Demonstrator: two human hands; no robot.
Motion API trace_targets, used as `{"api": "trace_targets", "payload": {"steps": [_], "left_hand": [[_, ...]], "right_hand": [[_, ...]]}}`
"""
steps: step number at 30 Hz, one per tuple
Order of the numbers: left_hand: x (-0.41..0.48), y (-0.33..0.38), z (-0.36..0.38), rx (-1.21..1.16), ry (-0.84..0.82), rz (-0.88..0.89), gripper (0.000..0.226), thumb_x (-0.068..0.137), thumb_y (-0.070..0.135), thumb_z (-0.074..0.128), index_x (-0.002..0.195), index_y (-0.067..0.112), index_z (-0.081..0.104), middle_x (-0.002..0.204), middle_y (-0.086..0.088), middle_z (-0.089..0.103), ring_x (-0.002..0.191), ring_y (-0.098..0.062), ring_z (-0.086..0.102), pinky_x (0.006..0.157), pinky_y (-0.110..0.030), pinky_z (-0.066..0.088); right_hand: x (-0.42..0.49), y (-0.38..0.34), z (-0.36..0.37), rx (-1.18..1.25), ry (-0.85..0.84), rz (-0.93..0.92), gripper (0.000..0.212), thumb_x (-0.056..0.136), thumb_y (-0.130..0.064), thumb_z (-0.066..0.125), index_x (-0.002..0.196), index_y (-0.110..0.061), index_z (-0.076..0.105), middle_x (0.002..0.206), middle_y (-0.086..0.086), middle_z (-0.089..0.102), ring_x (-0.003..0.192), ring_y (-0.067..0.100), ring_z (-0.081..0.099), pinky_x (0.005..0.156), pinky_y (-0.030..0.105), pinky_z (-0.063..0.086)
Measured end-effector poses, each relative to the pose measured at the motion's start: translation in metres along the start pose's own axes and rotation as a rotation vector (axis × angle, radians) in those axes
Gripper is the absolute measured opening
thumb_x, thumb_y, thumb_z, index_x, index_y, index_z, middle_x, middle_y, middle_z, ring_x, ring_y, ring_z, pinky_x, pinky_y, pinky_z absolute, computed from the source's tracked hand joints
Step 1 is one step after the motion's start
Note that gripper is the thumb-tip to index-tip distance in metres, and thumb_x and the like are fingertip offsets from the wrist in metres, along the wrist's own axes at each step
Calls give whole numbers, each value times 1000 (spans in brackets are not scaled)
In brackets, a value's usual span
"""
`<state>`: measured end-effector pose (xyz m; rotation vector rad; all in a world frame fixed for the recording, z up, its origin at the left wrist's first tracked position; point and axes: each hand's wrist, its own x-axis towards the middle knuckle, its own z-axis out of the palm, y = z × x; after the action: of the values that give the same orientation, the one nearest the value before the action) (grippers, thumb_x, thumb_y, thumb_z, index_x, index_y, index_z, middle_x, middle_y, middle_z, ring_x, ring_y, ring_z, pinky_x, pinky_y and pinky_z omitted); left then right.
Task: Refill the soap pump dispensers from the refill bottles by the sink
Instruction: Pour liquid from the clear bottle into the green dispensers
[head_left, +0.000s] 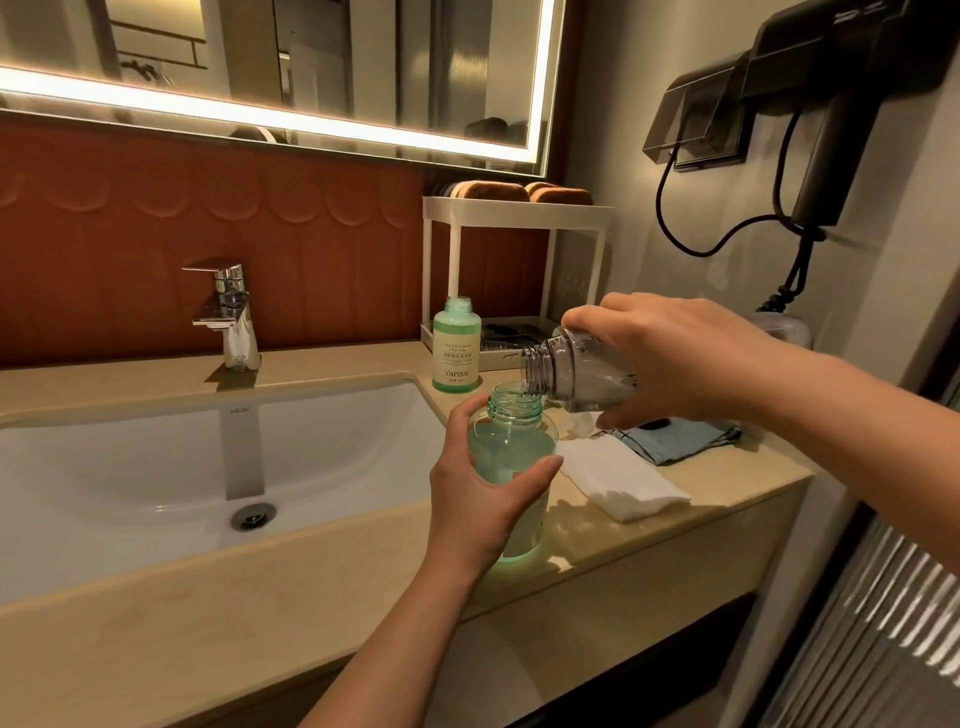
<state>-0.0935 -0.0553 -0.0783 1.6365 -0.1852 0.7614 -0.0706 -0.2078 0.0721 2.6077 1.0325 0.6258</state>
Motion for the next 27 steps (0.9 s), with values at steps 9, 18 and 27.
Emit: {"api": "trace_targets", "payload": {"steps": [9, 18, 27], "left_hand": [[0, 0, 0, -8, 1, -9, 65, 57, 47, 81, 108, 45, 41, 110, 25, 50, 99, 10, 52, 78, -2, 42], [0, -2, 0, -1, -4, -11, 67, 56, 43, 76, 111, 42, 40, 115, 12, 54, 104, -3, 54, 80, -2, 43], [0, 0, 0, -16, -9, -7, 69, 56, 46, 81, 111, 43, 40, 112, 15, 52, 102, 1, 54, 81, -3, 44]], "right_hand": [[4, 1, -1, -39, -3, -18, 89, 70, -49, 74, 141, -26, 27, 116, -4, 52, 90, 9, 41, 66, 19, 40], [5, 1, -4, -90, -1, -39, 86, 69, -51, 73, 139, -25, 31, 114, -3, 54, 94, 13, 49, 67, 21, 46], [7, -2, -9, -128, -20, -53, 83, 69, -52, 73, 137, -24, 33, 112, -3, 54, 94, 13, 49, 66, 19, 45]]}}
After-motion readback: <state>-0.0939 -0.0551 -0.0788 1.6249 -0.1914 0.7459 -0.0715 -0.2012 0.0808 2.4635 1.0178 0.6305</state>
